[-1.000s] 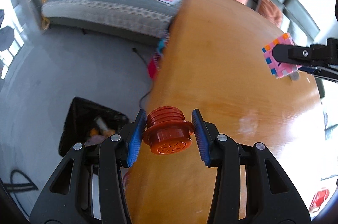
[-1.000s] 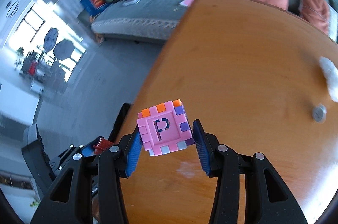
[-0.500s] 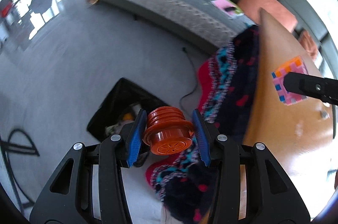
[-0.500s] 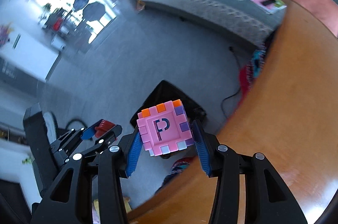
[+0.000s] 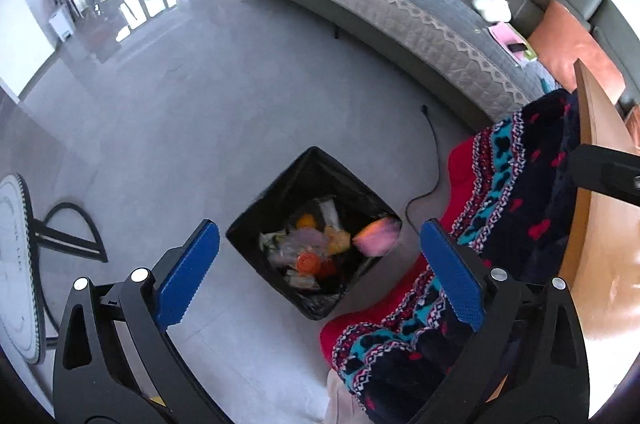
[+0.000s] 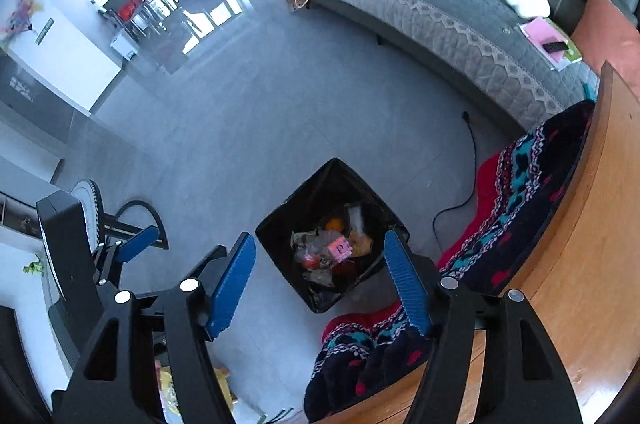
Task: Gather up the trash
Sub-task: 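Carry the block and cap over the black bin and open both tools, then move both open tools back over the table toward the cup and bag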
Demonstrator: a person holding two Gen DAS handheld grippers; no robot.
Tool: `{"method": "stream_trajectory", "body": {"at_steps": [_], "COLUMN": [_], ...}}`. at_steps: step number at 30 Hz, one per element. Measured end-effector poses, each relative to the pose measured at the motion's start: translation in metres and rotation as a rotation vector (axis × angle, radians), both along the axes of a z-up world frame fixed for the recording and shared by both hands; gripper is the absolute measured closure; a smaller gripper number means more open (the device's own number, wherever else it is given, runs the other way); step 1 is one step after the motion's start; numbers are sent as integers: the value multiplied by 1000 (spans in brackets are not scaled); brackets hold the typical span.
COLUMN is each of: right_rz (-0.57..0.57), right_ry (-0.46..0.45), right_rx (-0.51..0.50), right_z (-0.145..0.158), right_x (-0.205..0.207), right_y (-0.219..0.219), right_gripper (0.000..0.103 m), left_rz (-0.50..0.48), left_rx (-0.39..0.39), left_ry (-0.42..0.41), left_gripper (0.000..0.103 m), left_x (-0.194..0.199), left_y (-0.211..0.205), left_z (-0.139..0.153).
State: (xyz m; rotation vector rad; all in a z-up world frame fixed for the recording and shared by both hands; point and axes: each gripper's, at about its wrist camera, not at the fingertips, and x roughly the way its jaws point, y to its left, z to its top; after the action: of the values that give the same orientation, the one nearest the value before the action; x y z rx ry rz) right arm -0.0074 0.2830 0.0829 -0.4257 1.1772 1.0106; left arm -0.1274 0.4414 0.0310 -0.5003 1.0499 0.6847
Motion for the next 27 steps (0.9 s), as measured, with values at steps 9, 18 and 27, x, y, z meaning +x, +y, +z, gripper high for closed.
{"method": "stream_trajectory", "body": {"at_steps": [9, 18, 27], "right_rz": [-64, -165, -315], "right_ry": [30, 27, 23], "right_rx": [20, 57, 91], "right_z": [2, 15, 22], "right_x": [19, 46, 82], "right_y": [-34, -102, -199], "right_gripper": [35, 35, 35], "left_rz": [-46, -160, -323], "left_rx": [19, 47, 63], "left_ry": [3, -33, -67], "left_gripper": [6, 6, 6], "left_x": [10, 48, 97], "left_y": [-21, -73, -153], "left_z": [6, 26, 45]}}
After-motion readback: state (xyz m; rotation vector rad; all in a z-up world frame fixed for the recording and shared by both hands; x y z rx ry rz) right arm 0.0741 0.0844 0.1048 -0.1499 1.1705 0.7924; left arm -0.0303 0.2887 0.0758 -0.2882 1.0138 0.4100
